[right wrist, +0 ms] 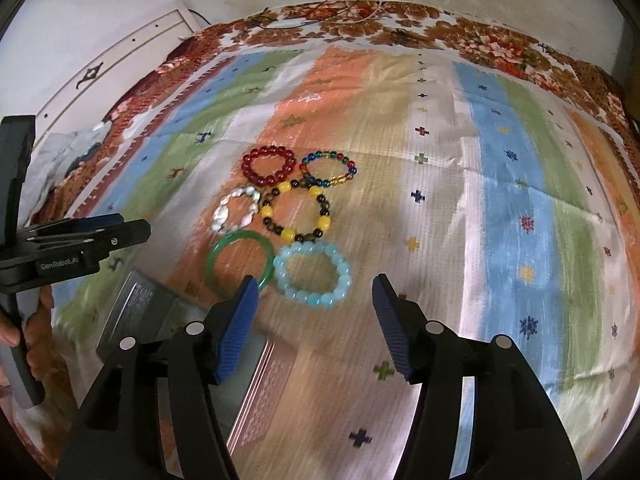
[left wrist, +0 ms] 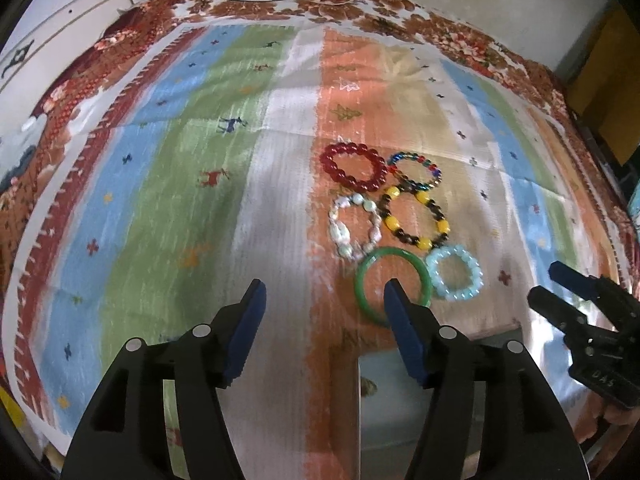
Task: Organize jewelry
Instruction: 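Grasp the green jade bangle with the left tool while the right grasps the light blue bracelet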
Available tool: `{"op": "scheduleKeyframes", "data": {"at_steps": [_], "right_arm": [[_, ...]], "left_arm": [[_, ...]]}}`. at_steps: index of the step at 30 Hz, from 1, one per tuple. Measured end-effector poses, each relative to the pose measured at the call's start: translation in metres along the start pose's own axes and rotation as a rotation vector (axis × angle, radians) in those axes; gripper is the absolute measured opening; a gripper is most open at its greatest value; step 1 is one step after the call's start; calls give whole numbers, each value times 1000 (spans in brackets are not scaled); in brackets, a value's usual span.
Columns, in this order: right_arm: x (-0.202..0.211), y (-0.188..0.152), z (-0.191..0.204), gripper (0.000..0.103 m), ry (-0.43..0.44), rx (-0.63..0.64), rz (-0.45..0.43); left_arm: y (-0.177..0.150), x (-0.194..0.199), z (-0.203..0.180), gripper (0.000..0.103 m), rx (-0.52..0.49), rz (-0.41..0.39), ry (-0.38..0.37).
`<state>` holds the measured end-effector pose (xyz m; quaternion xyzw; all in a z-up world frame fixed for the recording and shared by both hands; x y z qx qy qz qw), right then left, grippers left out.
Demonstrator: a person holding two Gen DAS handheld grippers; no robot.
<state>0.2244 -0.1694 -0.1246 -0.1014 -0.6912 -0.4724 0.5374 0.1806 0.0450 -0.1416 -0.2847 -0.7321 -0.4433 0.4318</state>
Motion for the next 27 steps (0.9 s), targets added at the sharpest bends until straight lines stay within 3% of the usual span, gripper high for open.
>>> {"op": "scheduleKeyframes", "data": {"at_steps": [12,15,18,27], "right_arm": [[-36,14,-22,59,13,-31,68],[-44,18,-21,59,16,-16,83],[-51,17,-21,59,24,-5,103],[-66,16,-23,59,32,10,149]], "left_arm": [[16,-31,-11,64,-12,74,-24],[17,-41,-11,64,59,138,-106],[17,-53,-6,64,101,194,-132],[12,-82,-16,64,-4,270,-84]]}}
Point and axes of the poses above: each gripper's, at about its wrist camera, not at the fingertips, and x roughly against the way its jaws point, z to its left, y to its top, the point moved 8 cm from there along -x, roughly the way its jaws point, and after that the axes turned 11 degrees about x, right-handed, at the moved point
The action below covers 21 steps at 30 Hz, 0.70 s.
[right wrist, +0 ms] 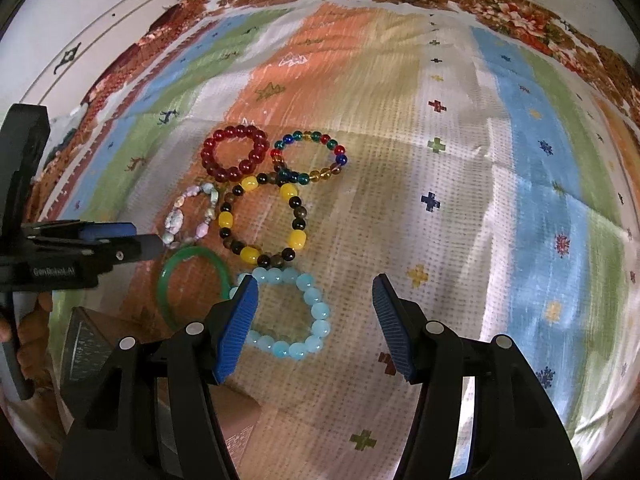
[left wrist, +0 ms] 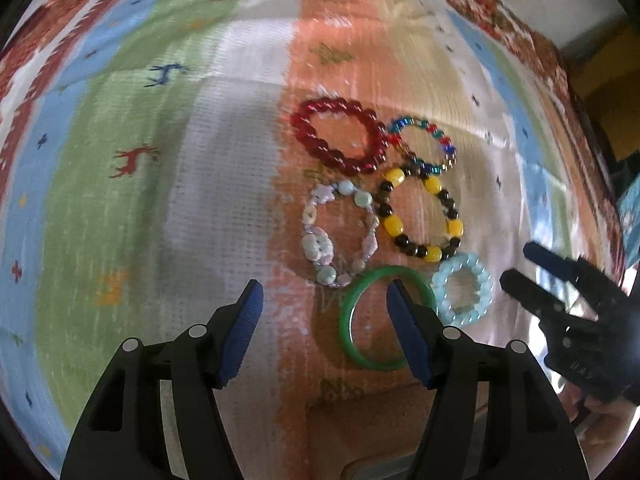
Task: Organize jewelry
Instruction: 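Grasp the green jade bangle with the left tool while the right grasps the light blue bracelet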
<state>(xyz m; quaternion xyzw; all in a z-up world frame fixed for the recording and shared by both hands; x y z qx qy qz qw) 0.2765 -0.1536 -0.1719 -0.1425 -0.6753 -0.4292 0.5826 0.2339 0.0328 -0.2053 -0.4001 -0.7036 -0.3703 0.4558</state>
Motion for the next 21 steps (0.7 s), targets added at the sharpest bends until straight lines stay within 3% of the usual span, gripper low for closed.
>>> {"op": "scheduleKeyframes", "data": {"at_steps": [8,13,18,21], "right_arm": [[-14,-5,-2,59,-3,3,46],[-23,-11,-4,59,-9,-2,73],[-28,-15,-2,59,-7,0,86],[-34,-19,2,42,6,3,103]], "left_arm": [[-6,-18,-13,62,-126,44,82],[-7,-26,-17,62,-152,66,115],[-7,-32,-25,52,-160,63,146],[-4,-32,-22,45,-145,65,142]]}}
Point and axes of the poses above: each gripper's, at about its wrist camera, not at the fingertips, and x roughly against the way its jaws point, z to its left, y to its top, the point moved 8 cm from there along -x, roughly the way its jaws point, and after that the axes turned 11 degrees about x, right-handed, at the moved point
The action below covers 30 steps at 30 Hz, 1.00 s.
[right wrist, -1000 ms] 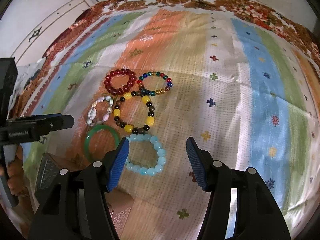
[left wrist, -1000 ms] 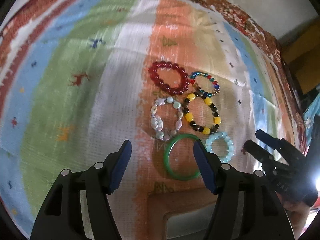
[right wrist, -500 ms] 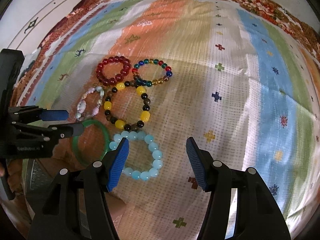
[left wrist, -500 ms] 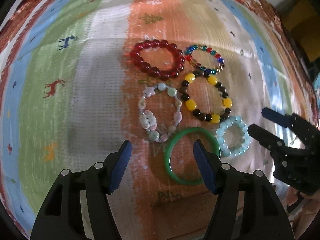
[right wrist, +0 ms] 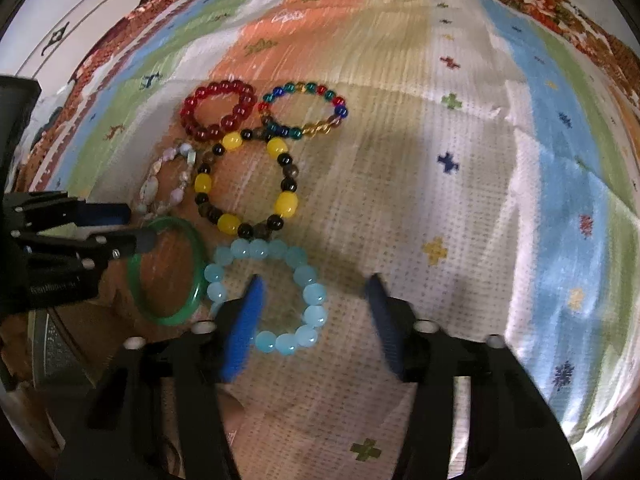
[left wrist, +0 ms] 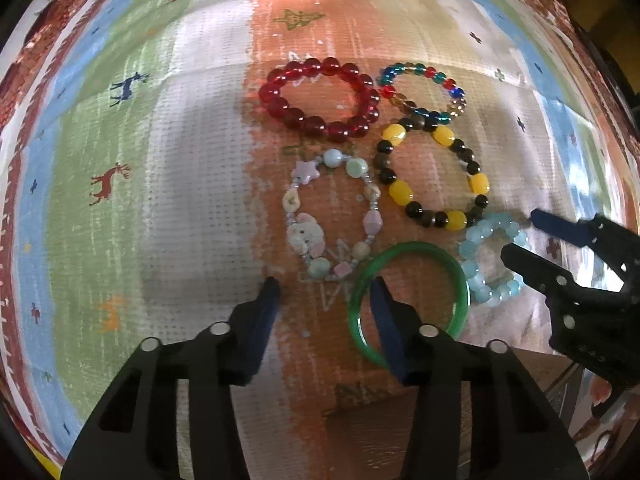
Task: Organize jewelry
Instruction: 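Grasp the green jade bangle with the left tool while the right grasps the light blue bracelet, then carry the green bangle with the left tool while the right carries the blue bracelet to the tin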
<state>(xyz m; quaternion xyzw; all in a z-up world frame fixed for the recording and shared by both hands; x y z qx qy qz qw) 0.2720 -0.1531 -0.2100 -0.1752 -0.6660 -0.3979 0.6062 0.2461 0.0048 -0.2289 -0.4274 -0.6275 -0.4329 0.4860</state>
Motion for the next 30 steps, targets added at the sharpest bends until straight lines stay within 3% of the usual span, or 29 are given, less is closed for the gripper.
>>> {"op": "scheduleKeyframes", "data": {"at_steps": [3,5,7,10,11,19,30], "right_arm": [[-1,-2,-3,34,-19,-2,4],[-1,-3,-7,30,-15,-15,3],[-1,-4,-8,19,-18,-15,4],[-2,-4,-8,16,-21,-7,4],[-2,-4,-7,15,-21,-4,4],[8,-4,-5,12,-18,10,-16],[32,8,8,12,-9,38,-83]], "left_arm": [[2,-2,6,38,6,0,4],[1,-1,11,27,11,-1,10],[3,-1,16,18,20,-5,18],[4,-1,22,13,27,-5,14],[4,-1,23,6,28,-3,5],[2,10,23,6,25,-18,-24],[-2,52,28,8,30,-103,-59]]}}
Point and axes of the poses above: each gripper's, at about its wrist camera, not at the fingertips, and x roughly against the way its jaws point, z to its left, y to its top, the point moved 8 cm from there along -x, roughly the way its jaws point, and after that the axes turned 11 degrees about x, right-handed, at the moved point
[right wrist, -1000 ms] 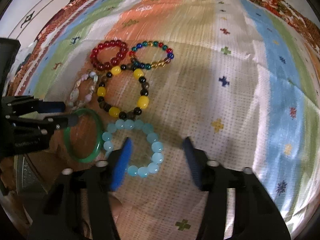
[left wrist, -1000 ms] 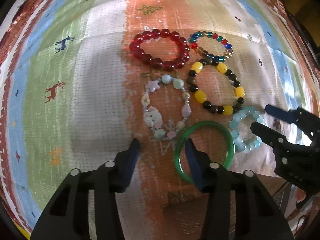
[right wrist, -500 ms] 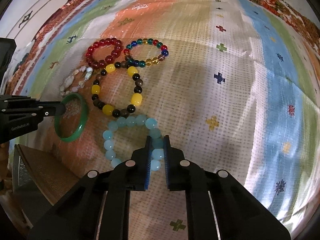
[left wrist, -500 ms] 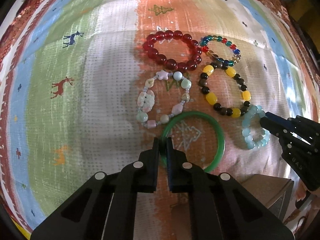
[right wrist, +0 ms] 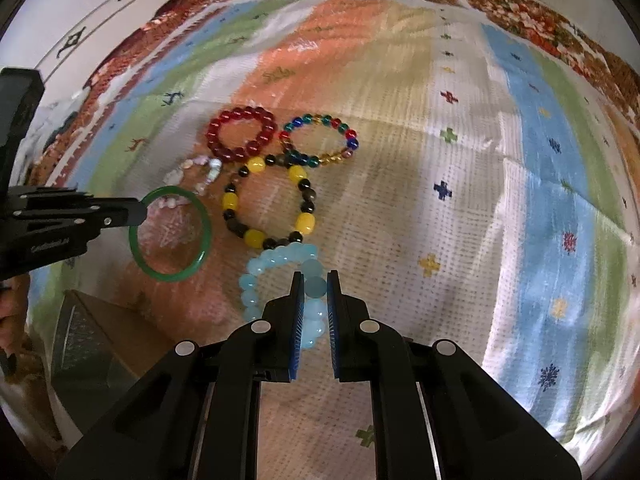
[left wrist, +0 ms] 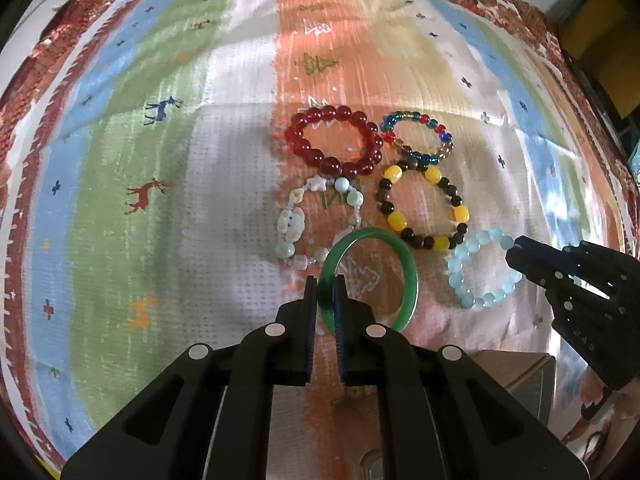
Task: Organize jewelry
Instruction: 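Carry the green bangle with the left tool while the right carries the blue bracelet to the tin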
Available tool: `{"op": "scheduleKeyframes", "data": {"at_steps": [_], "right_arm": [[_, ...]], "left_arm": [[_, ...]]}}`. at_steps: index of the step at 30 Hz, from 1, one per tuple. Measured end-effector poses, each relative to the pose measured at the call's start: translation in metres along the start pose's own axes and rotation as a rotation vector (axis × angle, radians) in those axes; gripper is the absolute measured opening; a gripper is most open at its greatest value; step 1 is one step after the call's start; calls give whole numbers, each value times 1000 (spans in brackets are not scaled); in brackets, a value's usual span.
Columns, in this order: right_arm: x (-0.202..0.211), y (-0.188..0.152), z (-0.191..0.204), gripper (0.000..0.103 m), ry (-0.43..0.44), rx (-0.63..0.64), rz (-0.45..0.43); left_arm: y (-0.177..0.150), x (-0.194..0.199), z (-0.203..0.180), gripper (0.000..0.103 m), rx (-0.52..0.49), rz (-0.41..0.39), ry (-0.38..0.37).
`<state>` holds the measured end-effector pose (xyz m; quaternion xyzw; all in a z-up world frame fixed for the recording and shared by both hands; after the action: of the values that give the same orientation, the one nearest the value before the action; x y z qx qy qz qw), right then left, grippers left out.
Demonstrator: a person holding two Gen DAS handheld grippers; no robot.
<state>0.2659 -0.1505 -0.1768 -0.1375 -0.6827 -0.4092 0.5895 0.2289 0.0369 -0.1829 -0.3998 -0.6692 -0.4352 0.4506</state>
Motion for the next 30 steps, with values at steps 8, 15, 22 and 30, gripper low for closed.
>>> {"op": "scheduleKeyframes", "data": {"at_steps": [8,15,22,30], "right_arm": [[19,8,1,12,-36,14,-58],[36,15,2,12,-55,21,-106],[54,14,8,12,-49,15,-147],[74,10,19,12,-60,35,-185]], "left_arm": [[6,8,-1,8,26,-53,-9],[7,20,-4,8,50,-93,-23],[2,36,-14,8,37,-126,-67],[-7,49,-27,8,8,-155,-81]]}}
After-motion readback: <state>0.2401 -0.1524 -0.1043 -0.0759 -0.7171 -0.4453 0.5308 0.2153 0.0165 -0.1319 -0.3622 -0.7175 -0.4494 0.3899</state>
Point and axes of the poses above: each gripper's, at about its wrist camera, not at the fingertips, and x roughly against the way its jaws point, z to its left, y to its top, the point moved 8 cm from there along -x, roughly the way its jaws point, and after that the axes turned 11 degrees about x, right-handed, at the moved point
